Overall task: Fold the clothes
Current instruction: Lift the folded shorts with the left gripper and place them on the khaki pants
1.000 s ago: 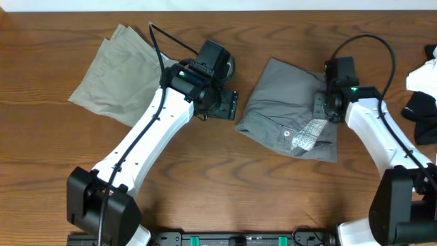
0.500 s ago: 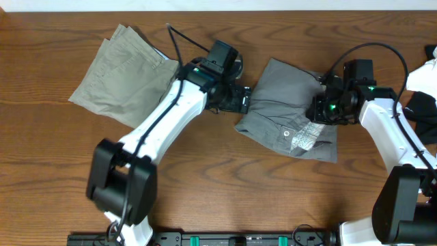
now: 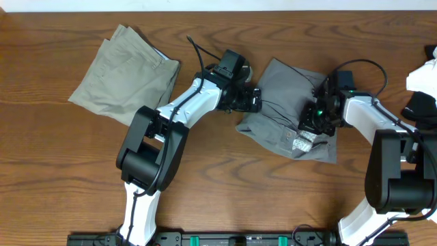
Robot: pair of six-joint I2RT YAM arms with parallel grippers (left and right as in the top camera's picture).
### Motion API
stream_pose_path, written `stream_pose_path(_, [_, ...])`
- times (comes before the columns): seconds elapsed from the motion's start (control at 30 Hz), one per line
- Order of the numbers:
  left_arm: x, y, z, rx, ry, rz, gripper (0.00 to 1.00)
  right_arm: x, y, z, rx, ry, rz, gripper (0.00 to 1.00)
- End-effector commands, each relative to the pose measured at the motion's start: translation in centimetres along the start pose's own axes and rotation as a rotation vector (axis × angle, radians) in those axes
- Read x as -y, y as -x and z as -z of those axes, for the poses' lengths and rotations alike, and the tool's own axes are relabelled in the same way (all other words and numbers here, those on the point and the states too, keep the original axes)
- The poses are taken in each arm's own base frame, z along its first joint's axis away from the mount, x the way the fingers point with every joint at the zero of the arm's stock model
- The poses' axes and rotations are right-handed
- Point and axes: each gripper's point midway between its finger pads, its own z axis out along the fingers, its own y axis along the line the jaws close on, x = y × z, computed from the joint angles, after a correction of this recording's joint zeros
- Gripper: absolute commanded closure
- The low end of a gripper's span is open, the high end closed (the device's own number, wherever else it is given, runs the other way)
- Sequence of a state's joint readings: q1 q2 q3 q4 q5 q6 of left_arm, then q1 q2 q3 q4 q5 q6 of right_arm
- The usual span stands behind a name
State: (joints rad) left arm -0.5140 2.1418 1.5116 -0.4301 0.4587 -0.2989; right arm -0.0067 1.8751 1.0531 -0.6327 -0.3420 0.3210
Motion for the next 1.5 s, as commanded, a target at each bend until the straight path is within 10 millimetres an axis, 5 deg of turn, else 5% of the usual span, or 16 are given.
stream_pose_path(0.0, [2.1,-0.1,-0.6,-0.019,-0.141,0.001,0.09,4.6,-3.9,-4.5,-0.148,-0.169,-0.09,0.95])
stream_pose_path(0.17, [4.2,0.4,-1.1,-0.011,-0.279,-0.037,0.09,5.4,-3.8,-4.3,-0.139,-0.215,-0.071,0.95])
stream_pose_path(0.33, [4.1,-0.3,-2.9,-0.042,-0.32,-0.02,0.13,5.4,-3.7,-4.3,-0.139,-0.215,-0.063,0.94])
stream_pose_path(0.47, [3.7,-1.9,-4.9,-0.108,-0.352,0.009,0.33,5.3,-3.5,-4.3,-0.131,-0.211,-0.051,0.93])
stream_pose_path(0.53, [3.8,-2.4,-5.3,-0.127,-0.367,0.016,0.5,5.0,-3.3,-4.0,-0.124,-0.198,-0.029,0.95])
stream_pose_path(0.7, [4.8,-1.7,-4.2,-0.106,-0.392,-0.04,0.9,3.7,-2.2,-1.7,-0.054,-0.174,0.014,0.95])
stream_pose_path(0.77, [5.3,-1.3,-3.3,-0.096,-0.397,-0.051,0.94,2.9,-1.6,0.0,-0.003,-0.158,0.029,0.95])
stream_pose_path(0.97, [8.0,0.4,2.6,-0.021,-0.44,-0.13,0.94,-0.1,0.0,7.3,0.204,-0.093,0.079,0.93])
stream_pose_path(1.17, [8.0,3.8,13.1,0.179,-0.428,-0.256,0.94,-1.9,0.4,14.5,0.421,-0.027,0.1,0.83])
stream_pose_path(1.33, [2.3,6.3,19.9,0.339,-0.313,-0.265,0.94,-2.8,-0.3,17.5,0.507,0.002,0.125,0.82])
stream_pose_path(1.47, [-4.8,7.1,22.5,0.384,-0.229,-0.167,0.94,-3.0,-0.7,18.3,0.523,0.008,0.13,0.83])
